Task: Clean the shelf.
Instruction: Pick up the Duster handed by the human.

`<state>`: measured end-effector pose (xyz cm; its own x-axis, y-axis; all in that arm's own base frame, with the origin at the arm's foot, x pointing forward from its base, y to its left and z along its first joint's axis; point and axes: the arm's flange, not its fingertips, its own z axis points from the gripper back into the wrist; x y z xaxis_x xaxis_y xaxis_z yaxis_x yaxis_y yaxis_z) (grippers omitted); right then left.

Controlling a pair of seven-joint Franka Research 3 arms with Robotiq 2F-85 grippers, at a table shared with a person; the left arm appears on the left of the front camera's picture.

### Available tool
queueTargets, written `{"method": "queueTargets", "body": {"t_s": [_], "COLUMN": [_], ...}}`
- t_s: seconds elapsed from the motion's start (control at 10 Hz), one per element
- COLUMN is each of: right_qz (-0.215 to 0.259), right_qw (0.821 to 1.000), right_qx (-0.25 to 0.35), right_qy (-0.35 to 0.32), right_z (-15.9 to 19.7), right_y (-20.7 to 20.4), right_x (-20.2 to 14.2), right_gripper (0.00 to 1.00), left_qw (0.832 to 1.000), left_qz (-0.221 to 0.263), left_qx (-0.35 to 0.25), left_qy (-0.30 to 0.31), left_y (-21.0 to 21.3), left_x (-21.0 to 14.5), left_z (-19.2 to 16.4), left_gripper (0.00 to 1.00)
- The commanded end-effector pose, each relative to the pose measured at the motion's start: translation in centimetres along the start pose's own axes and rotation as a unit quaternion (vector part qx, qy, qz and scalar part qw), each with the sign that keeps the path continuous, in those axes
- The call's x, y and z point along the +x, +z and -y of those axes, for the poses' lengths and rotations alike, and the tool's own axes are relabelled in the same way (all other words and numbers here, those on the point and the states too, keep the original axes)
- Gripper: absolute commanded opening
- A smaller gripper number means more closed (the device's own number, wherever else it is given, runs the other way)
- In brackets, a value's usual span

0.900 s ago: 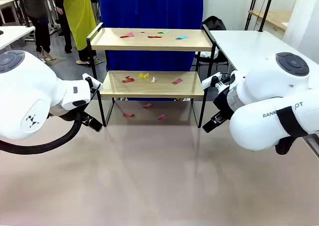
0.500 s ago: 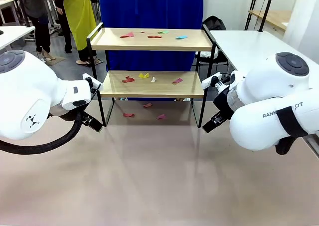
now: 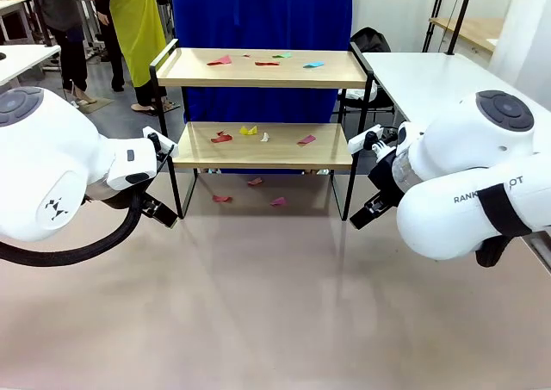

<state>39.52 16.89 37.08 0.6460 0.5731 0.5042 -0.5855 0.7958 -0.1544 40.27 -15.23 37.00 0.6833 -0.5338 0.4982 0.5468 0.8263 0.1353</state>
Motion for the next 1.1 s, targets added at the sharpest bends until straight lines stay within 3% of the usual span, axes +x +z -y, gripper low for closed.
{"method": "queueTargets", "body": {"t_s": [0.0, 0.3, 0.5, 0.8, 1.0], "right_qz": [0.014, 0.048, 0.074, 0.129, 0.179], "right_qw": [1.0, 0.999, 0.996, 0.989, 0.975], "right_qx": [0.018, 0.016, 0.028, 0.069, 0.124], "right_qy": [0.007, -0.02, -0.027, -0.001, 0.037], "right_z": [1.0, 5.5, 9.4, 16.4, 20.5], "right_y": [1.9, 6.8, 8.9, 9.1, 7.4], "right_x": [1.3, 4.2, 4.4, 2.3, -0.6], "right_gripper": [1.0, 1.0, 1.0, 1.0, 1.0], "left_qw": [0.999, 0.994, 0.988, 0.95, 0.908], "left_qz": [0.029, 0.049, 0.051, 0.082, 0.16], "left_qx": [-0.037, -0.086, -0.13, -0.244, -0.317], "left_qy": [-0.025, -0.038, -0.067, -0.177, -0.221], "left_y": [2.1, 7.4, 9.6, 10.5, 9.6], "left_x": [0.4, 2.2, 2.7, 1.1, -0.5], "left_z": [-0.5, -4.3, -7.7, -14.2, -18.4], "left_gripper": [1.0, 1.0, 1.0, 1.0, 1.0]}}
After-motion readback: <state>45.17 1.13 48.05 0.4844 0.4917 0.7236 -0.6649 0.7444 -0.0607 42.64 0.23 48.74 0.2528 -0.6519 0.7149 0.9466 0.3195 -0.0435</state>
